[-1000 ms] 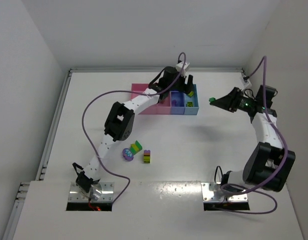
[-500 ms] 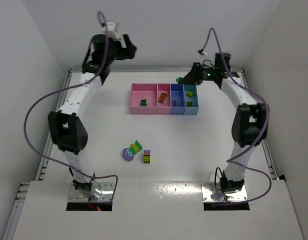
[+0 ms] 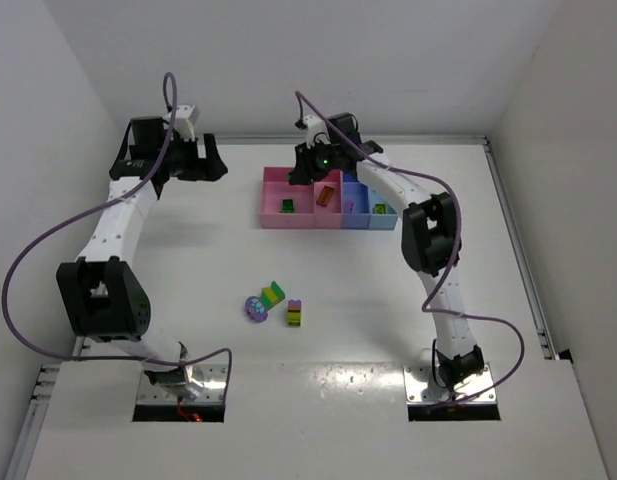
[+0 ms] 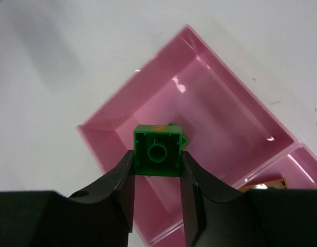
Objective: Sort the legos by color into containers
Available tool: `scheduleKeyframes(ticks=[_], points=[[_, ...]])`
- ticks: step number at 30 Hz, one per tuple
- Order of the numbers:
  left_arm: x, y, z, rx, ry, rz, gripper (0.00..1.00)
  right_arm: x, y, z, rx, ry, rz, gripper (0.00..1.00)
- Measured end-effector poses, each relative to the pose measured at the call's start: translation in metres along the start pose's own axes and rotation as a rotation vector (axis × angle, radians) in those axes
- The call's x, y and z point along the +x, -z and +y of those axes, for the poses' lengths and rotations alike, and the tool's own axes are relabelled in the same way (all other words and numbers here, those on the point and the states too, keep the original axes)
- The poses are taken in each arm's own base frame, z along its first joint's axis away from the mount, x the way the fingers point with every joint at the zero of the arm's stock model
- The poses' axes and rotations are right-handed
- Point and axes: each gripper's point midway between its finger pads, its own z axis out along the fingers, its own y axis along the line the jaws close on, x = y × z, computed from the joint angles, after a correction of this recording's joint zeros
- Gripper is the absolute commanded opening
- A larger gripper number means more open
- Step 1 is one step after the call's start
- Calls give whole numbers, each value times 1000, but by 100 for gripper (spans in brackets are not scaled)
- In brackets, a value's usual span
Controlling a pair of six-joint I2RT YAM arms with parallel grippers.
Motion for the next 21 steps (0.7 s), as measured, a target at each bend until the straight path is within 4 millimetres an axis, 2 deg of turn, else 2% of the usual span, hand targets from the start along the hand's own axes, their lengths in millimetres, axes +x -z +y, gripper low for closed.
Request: scheduleKeyframes(ticks=[3, 6, 10, 14, 17, 21], points=[[11, 13, -7, 34, -42, 30, 88, 15, -9, -14, 81, 2, 36, 14], [20, 25, -17, 90, -116, 50, 88, 25, -14, -27, 144, 5, 61, 50], [43, 44, -38, 226, -243, 99, 88, 28, -15, -33, 178, 12, 69, 70], [75, 63, -57, 389, -394, 173, 88, 28, -17, -29, 176, 25, 72, 77], [106, 75, -69, 513, -525, 244, 88, 31, -16, -27, 178, 27, 79, 78], [146, 89, -91, 710, -694, 332, 88, 36, 4, -23, 201, 18, 97, 78]])
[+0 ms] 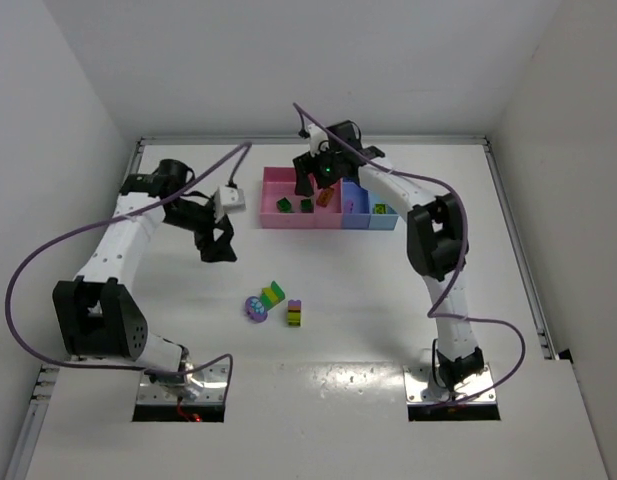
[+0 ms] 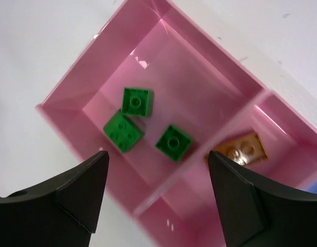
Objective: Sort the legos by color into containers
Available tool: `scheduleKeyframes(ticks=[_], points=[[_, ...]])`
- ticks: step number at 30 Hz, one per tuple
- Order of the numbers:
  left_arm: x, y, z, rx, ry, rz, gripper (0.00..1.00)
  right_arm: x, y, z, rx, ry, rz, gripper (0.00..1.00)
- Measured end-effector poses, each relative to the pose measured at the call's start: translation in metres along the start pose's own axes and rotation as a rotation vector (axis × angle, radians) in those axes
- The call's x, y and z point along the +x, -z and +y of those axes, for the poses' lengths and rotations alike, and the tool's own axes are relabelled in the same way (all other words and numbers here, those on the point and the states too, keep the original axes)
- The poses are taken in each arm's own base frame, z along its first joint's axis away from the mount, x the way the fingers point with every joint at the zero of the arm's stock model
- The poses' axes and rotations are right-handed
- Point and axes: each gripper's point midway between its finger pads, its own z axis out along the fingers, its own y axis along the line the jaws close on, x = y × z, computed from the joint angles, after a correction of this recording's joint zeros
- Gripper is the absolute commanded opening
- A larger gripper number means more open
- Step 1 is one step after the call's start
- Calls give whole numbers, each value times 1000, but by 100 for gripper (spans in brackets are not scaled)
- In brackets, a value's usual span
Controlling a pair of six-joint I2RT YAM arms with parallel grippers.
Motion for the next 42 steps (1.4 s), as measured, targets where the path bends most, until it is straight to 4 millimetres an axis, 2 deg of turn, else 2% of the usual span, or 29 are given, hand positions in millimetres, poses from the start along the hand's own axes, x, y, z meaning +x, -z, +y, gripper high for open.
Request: scheduleKeyframes(ticks=[2, 4, 7, 10, 13, 15, 17, 22, 27, 31, 39, 42], points=[[4, -14, -17, 88, -104, 30, 88, -5, 22, -3, 21, -6, -10, 78], [5, -28, -33, 177, -219, 55, 87, -16, 56, -10, 57, -13, -43, 78], [-1, -52, -53, 303, -411, 69, 87, -35, 124, -29, 136, -24, -125, 78], [-6, -80, -66, 428, -572, 74, 85, -44, 200, -48, 236, -39, -218, 78], [-12, -106, -71, 520, -703, 61, 83, -34, 265, -64, 342, -70, -276, 78], [-14, -122, -76, 576, -789, 49, 82, -22, 295, -67, 390, -88, -298, 78], [-14, -137, -83, 627, -868, 34, 80, -8, 317, -64, 420, -106, -299, 78], [-15, -162, -99, 725, -979, 15, 74, 21, 353, -61, 471, -154, -289, 78], [-11, -171, -109, 770, -1040, 35, 72, 39, 378, -69, 529, -201, -294, 78], [1, -172, -113, 799, -1053, 72, 72, 47, 384, -69, 532, -223, -294, 78], [47, -166, -126, 889, -1003, 165, 71, 57, 384, -71, 519, -269, -291, 78], [54, -164, -130, 906, -985, 169, 72, 59, 383, -72, 514, -277, -290, 78]])
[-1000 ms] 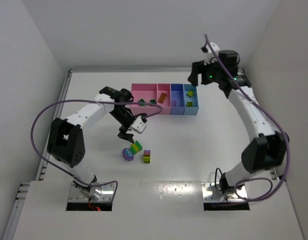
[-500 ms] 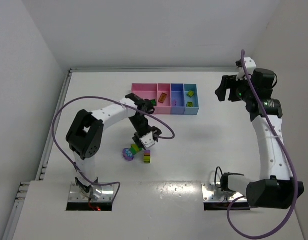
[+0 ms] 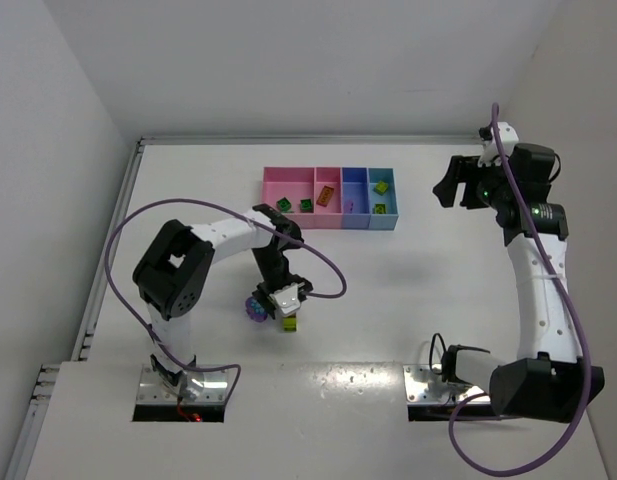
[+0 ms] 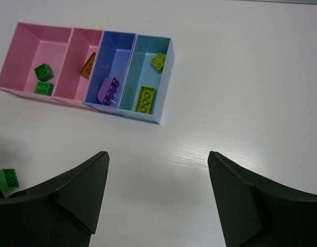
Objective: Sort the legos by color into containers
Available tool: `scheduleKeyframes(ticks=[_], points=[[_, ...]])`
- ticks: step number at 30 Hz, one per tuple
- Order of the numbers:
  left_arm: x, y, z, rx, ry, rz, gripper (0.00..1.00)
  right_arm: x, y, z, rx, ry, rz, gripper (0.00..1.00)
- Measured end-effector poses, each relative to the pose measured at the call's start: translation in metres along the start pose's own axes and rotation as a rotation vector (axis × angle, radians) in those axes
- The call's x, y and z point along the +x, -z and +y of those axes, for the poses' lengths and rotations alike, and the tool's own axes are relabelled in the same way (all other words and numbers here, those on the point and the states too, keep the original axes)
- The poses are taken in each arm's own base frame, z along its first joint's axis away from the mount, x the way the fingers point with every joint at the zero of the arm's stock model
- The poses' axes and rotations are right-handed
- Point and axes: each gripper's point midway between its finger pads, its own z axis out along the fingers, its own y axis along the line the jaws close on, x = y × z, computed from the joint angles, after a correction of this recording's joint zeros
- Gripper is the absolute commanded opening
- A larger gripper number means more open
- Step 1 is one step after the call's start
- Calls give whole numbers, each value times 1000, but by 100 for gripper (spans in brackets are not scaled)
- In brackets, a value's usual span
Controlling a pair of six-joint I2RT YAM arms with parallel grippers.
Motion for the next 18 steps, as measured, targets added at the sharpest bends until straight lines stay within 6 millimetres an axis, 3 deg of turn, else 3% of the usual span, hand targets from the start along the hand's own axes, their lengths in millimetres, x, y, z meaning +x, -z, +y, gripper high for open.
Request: scheduleKeyframes(ticks=[12, 18], points=[[-12, -6, 4, -4, -18, -37, 75, 9, -2, 2, -17, -20, 19, 78], [-10, -7, 2, 7, -15, -31, 55, 15, -1, 1, -15, -28, 33, 78]])
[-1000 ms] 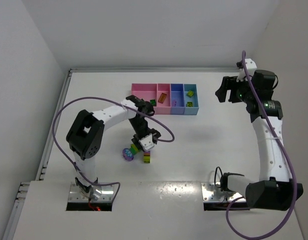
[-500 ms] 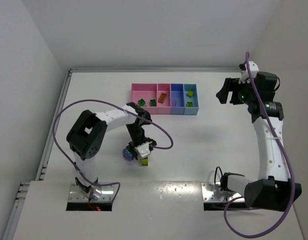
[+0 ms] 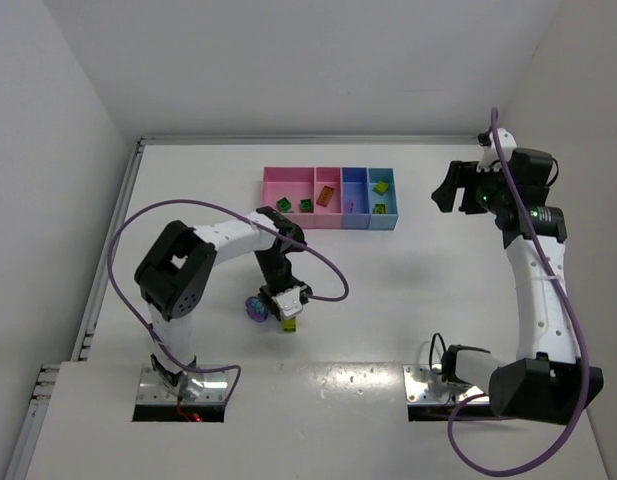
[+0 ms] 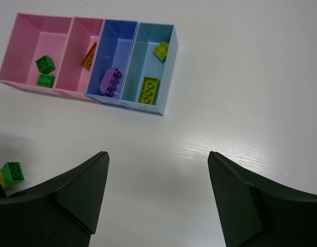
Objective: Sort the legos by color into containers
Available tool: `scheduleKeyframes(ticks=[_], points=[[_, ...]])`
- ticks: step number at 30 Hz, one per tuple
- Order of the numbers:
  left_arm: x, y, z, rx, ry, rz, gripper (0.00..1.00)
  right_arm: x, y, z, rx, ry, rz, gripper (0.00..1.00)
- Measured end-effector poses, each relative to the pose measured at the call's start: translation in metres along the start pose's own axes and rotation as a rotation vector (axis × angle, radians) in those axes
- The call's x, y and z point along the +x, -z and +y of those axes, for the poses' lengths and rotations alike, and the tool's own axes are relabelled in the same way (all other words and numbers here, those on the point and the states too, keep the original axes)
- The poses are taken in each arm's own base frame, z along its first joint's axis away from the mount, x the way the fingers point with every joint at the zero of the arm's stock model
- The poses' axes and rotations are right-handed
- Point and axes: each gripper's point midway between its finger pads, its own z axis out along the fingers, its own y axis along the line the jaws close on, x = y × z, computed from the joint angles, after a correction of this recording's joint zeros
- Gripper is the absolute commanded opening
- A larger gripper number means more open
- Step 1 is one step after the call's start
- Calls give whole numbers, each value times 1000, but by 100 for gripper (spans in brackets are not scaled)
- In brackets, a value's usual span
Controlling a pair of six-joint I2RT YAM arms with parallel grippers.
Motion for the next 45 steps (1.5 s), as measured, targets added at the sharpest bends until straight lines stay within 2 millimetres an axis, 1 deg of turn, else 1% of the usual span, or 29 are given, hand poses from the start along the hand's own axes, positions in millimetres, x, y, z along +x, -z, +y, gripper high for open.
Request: scheduleKeyframes(ticks=[2, 5, 6, 8, 9, 11, 12, 13, 16, 18, 19, 21, 23, 25, 27, 30, 33, 37, 40, 41, 45], points=[[1, -1, 0, 4, 2, 1, 54, 0, 2, -1, 2, -2, -3, 78], [3, -3, -1, 11, 6, 1, 48, 0, 5, -1, 1, -5, -6, 78], [4, -3, 0, 10, 6, 1, 43, -1, 6, 0, 0, -5, -7, 78], [4, -3, 1, 6, 2, 2, 37, -1, 7, -1, 1, -5, -9, 78], [5, -3, 2, 1, -1, 1, 30, -1, 7, 0, -2, -5, -9, 78], [5, -3, 5, -10, -11, 1, 24, 0, 7, 0, -6, -6, -7, 78], [5, -3, 7, -17, -15, 0, 15, 1, 7, 1, -9, -6, -6, 78], [4, -3, 10, -27, -20, -6, 10, 2, 6, 1, -12, -7, -4, 78], [3, -1, 25, -89, -54, -24, 2, 6, 5, 5, -38, -12, 6, 78], [1, 4, 44, -156, -97, -39, 2, 11, 3, 13, -81, -17, 15, 78], [-1, 10, 54, -193, -111, -45, 1, 14, 2, 16, -104, -23, 22, 78], [-5, 29, 79, -296, -100, -73, 1, 21, -1, 29, -182, -45, 40, 78], [-6, 52, 103, -409, -33, -104, 1, 28, -7, 43, -272, -64, 59, 78], [-4, 71, 116, -502, 64, -145, 1, 35, -13, 61, -382, -86, 89, 78], [-4, 90, 123, -575, 185, -199, 0, 40, -17, 78, -483, -91, 113, 78], [-10, 114, 125, -642, 361, -284, 0, 46, -21, 102, -622, -75, 141, 78], [-23, 137, 133, -678, 513, -373, 0, 48, -27, 121, -734, -44, 163, 78], [-44, 166, 147, -713, 671, -500, 0, 42, -40, 143, -840, 19, 168, 78], [-52, 183, 153, -736, 789, -593, 0, 40, -48, 161, -915, 70, 177, 71], [-54, 189, 154, -743, 819, -623, 0, 40, -50, 166, -939, 82, 181, 66], [-64, 207, 156, -745, 895, -730, 0, 38, -54, 182, -1027, 122, 181, 64]])
